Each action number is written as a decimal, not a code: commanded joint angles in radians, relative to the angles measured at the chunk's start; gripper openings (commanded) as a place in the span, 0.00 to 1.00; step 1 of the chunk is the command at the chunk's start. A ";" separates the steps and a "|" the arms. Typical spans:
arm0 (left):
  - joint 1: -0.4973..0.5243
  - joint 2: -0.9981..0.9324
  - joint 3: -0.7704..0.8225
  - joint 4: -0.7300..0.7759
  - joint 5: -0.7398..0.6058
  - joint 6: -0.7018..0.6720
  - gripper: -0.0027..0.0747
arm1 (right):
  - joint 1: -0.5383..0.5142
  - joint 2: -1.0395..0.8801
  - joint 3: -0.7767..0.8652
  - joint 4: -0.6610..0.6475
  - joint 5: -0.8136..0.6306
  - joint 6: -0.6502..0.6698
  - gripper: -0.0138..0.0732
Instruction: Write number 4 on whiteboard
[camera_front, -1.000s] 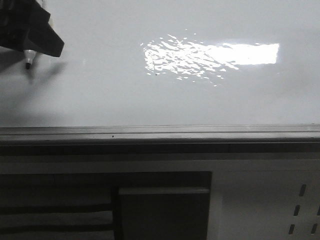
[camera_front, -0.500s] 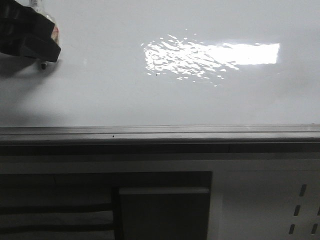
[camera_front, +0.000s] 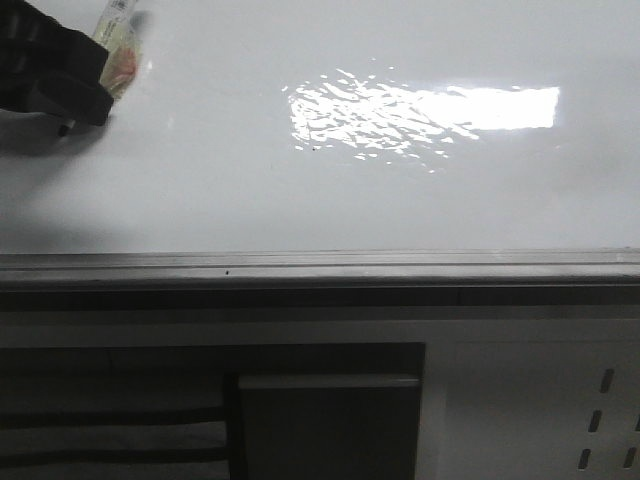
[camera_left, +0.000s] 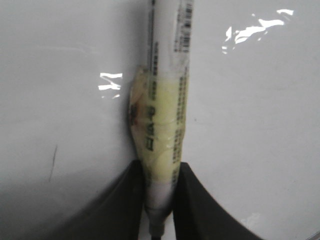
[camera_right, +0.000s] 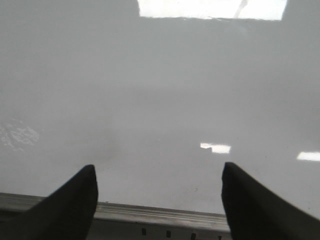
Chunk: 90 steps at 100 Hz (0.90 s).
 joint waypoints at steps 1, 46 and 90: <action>-0.004 -0.042 -0.049 0.020 0.003 -0.002 0.01 | -0.005 0.018 -0.058 0.020 -0.034 -0.006 0.70; -0.079 -0.135 -0.258 -0.206 0.695 0.583 0.01 | 0.122 0.320 -0.371 0.491 0.376 -0.548 0.70; -0.223 -0.074 -0.308 -0.425 0.882 0.878 0.01 | 0.436 0.726 -0.595 0.622 0.500 -0.982 0.70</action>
